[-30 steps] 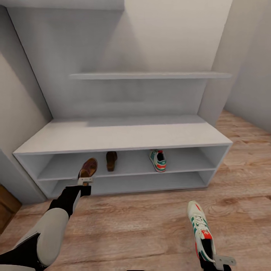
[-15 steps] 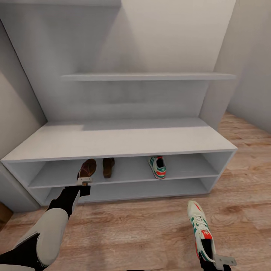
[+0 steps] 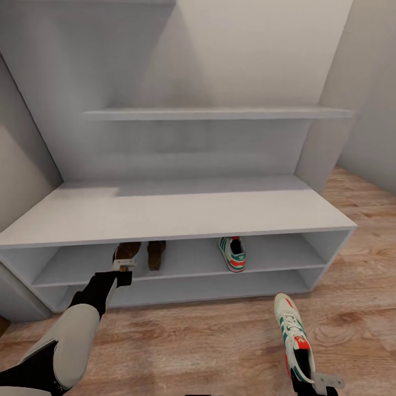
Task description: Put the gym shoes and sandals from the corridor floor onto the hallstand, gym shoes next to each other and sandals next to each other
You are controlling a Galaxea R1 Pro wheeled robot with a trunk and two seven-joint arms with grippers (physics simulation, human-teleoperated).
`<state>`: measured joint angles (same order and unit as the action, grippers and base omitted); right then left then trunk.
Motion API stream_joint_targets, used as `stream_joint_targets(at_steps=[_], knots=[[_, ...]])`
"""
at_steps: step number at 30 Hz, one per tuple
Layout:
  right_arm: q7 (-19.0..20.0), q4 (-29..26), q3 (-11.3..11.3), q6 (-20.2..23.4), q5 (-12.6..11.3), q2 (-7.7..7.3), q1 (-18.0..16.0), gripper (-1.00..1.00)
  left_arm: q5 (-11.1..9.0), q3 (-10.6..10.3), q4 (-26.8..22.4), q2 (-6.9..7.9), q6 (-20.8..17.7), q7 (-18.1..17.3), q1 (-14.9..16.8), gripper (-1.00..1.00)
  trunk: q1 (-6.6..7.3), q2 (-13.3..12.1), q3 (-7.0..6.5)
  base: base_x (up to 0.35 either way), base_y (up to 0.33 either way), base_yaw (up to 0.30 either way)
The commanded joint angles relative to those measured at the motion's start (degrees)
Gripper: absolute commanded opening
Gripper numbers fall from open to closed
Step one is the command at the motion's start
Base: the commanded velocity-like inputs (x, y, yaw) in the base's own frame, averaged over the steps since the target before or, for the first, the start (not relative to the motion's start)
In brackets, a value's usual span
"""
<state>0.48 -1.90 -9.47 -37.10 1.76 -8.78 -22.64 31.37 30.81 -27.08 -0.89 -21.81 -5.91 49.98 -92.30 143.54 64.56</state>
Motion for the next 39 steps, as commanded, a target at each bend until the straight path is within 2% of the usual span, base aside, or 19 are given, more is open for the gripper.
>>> stream_joint_targets(at_steps=[1,20,39], knots=[[0.1,0.1,-0.3,-0.2,0.2,0.0,0.0,-1.0,0.8,0.5,-0.2,-0.05,-0.2,-0.6,0.0,-1.0,0.01,0.0,0.05,0.055,0.0,0.0],[0.1,0.1,-0.3,-0.2,0.2,0.0,0.0,-1.0,0.8,0.4,-0.1,0.01,-0.2,-0.7,0.0,-1.0,0.01,0.0,0.05,0.153,0.0,0.0],[0.1,0.1,-0.3,-0.1,0.2,0.0,0.0,-1.0,0.8,0.4,-0.2,0.01,-0.1,-0.6,0.0,-1.0,0.01,0.0,0.05,0.055,0.0,0.0]])
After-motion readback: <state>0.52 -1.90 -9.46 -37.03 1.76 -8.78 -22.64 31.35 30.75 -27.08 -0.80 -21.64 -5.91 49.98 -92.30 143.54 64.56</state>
